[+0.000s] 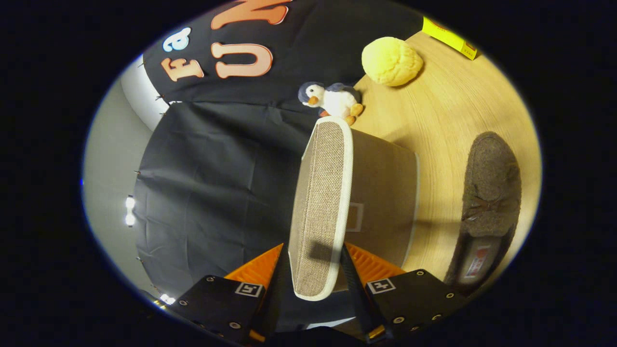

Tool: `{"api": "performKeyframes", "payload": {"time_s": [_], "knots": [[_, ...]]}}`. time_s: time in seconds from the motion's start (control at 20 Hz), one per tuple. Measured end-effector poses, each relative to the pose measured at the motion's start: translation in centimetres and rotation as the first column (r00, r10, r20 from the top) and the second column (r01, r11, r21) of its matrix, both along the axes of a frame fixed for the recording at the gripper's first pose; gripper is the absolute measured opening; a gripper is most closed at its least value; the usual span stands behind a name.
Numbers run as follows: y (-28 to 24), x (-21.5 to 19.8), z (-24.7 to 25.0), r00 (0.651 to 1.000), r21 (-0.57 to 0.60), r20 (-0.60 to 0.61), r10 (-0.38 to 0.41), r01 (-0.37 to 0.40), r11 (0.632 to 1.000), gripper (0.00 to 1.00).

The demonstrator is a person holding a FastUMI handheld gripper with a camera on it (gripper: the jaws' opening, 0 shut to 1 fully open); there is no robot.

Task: Open the storage box then place both shoes into the box .Put the left shoe in first, then the right shoe, with the right side of both shoes facing outward in a uniform manner.

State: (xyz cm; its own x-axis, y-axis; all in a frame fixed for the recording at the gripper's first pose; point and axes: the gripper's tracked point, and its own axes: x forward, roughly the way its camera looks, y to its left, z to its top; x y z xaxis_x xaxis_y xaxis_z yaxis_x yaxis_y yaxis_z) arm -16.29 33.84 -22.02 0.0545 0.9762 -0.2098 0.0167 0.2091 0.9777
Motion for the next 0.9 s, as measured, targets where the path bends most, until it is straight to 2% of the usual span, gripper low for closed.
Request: {"api": "performKeyframes", "payload": {"time_s": [0.1, 0.3, 0.9], "knots": [[0.5, 0.0, 1.8, 1.000, 0.042, -0.027, 0.012, -0.011, 0.999, 0.57], [2.0, 0.5, 4.4, 0.999, 0.043, 0.035, 0.041, -0.043, 0.998, 0.48], [10.9, 0.5, 12.9, 0.977, 0.059, 0.194, 0.088, -0.101, 0.993, 0.46]]}}
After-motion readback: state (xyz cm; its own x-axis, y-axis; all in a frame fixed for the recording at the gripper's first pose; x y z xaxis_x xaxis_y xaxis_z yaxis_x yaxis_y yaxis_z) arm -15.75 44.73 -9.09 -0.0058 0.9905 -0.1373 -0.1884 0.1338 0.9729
